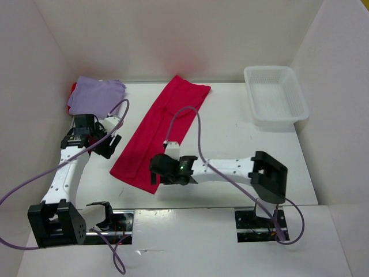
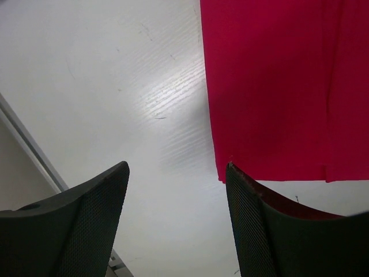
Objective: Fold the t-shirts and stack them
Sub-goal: Rotate the tshirt 90 degrees
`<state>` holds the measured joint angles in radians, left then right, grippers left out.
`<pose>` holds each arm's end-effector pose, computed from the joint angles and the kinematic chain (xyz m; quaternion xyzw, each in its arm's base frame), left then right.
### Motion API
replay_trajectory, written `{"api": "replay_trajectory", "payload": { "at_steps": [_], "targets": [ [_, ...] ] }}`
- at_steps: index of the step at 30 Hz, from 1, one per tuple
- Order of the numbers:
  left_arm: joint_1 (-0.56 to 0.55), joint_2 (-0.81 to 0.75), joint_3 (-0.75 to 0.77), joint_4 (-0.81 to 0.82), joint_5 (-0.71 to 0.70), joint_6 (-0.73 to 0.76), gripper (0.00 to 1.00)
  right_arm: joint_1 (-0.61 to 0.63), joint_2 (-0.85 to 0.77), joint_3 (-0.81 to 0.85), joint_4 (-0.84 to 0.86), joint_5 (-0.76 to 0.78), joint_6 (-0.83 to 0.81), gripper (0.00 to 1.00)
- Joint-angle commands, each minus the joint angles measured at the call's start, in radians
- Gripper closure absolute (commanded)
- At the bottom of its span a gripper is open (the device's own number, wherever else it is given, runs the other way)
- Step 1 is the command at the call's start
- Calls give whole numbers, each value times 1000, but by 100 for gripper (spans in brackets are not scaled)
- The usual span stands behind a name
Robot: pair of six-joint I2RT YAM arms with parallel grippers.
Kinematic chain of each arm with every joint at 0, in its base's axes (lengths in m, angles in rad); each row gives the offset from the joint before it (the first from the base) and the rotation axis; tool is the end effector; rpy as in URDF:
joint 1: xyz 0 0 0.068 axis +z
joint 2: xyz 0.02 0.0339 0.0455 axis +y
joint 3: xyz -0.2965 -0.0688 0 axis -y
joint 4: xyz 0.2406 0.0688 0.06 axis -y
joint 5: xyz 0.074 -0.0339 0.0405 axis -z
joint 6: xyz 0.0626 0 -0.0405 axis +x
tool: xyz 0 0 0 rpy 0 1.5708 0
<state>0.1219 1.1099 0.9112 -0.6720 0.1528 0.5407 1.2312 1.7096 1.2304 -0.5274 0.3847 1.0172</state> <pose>0.2229 0.0177 0.2865 0.2203 0.9107 0.0434 0.3467 0.1463 0.3437 0.2379 -0.0478 0.9431 0.1671 0.2836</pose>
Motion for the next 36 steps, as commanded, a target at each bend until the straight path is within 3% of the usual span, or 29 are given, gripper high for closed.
{"api": "replay_trajectory", "payload": {
  "at_steps": [1, 9, 10, 19, 21, 22, 23, 24, 30, 36],
  "targets": [
    [38, 44, 37, -14, 59, -18, 25, 11, 34, 21, 136, -62, 113, 4],
    [56, 57, 28, -14, 82, -8, 25, 2, 195, 6, 219, -207, 184, 36],
    [56, 57, 28, -14, 82, -8, 25, 2, 214, 6, 219, -222, 184, 45],
    [65, 57, 18, -14, 91, -8, 25, -26, 303, 1, 256, -322, 205, 42],
    [65, 57, 18, -14, 91, -8, 24, -35, 315, 13, 256, -351, 195, 59],
    [65, 57, 18, -14, 91, -8, 24, -35, 333, 14, 256, -360, 195, 70],
    [65, 57, 18, -14, 91, -8, 24, -35, 334, 27, 256, -360, 195, 90],
    [65, 57, 18, -23, 91, -8, 24, -45, 334, 27, 247, -371, 195, 97],
    [65, 27, 18, -34, 134, 56, 24, -111, 165, -170, 247, -333, 216, 100],
    [-24, 4, 54, -44, 145, 148, 18, -157, -83, -405, 156, -304, 216, 100]
  ]
}}
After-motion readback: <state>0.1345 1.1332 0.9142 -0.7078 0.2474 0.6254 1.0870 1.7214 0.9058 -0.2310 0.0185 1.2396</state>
